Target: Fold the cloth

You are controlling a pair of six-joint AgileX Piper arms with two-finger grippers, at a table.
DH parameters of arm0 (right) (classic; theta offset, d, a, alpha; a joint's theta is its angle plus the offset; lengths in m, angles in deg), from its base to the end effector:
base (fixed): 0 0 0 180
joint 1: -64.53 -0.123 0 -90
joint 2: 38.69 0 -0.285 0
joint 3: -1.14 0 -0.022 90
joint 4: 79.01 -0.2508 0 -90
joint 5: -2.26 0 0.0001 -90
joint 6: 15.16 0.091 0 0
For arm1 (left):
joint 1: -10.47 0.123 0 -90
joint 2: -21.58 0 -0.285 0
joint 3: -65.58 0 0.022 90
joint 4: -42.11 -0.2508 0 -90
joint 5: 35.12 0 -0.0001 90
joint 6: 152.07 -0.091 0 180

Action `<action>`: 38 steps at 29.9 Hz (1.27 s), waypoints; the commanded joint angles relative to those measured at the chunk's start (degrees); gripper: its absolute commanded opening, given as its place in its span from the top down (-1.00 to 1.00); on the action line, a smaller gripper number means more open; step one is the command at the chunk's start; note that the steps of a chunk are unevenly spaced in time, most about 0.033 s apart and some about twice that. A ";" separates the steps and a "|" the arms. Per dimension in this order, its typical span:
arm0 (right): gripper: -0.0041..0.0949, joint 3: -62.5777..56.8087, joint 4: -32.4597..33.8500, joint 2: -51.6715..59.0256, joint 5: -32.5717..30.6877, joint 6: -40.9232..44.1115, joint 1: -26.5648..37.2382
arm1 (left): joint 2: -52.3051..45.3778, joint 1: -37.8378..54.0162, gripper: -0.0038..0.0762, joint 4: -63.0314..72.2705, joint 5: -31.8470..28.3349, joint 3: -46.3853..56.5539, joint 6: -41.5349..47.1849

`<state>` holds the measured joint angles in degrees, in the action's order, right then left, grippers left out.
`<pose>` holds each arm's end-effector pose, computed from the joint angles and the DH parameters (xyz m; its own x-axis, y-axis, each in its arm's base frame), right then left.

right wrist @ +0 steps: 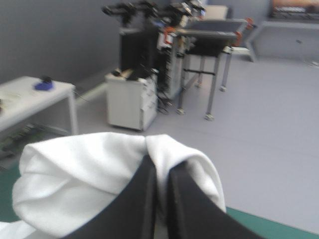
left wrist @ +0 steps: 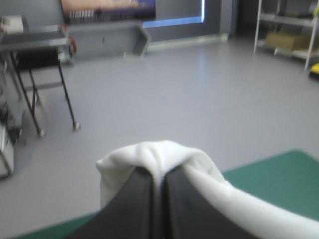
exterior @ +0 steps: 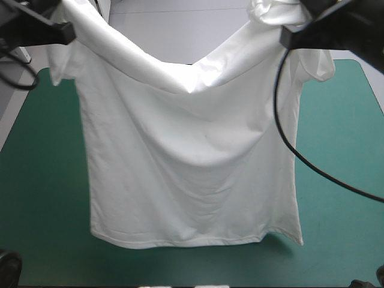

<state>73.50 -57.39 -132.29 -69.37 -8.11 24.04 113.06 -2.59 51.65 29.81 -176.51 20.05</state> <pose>0.1526 0.0884 0.6467 -0.0206 -0.0191 -0.9996 -0.3425 0.9394 -0.0109 0.1927 -0.0587 0.6308 -0.0435 0.0775 -0.9960 0.3730 0.9262 0.0557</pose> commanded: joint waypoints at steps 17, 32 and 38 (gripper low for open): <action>0.95 -28.31 -26.98 -18.51 14.58 -5.90 36.28 | 33.49 0.00 0.96 -10.31 -7.59 -0.55 1.46; 0.58 -28.31 -28.82 -31.33 15.88 -7.39 37.82 | 46.54 0.00 0.83 -10.78 -17.66 -0.55 1.56; -0.13 -26.01 -31.46 -31.33 12.61 -7.04 37.82 | 45.71 0.00 -0.01 -5.80 -11.18 -0.55 1.45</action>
<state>44.47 -87.23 -167.33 -57.36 -15.16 61.30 163.90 -2.59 43.27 17.53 -175.42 21.18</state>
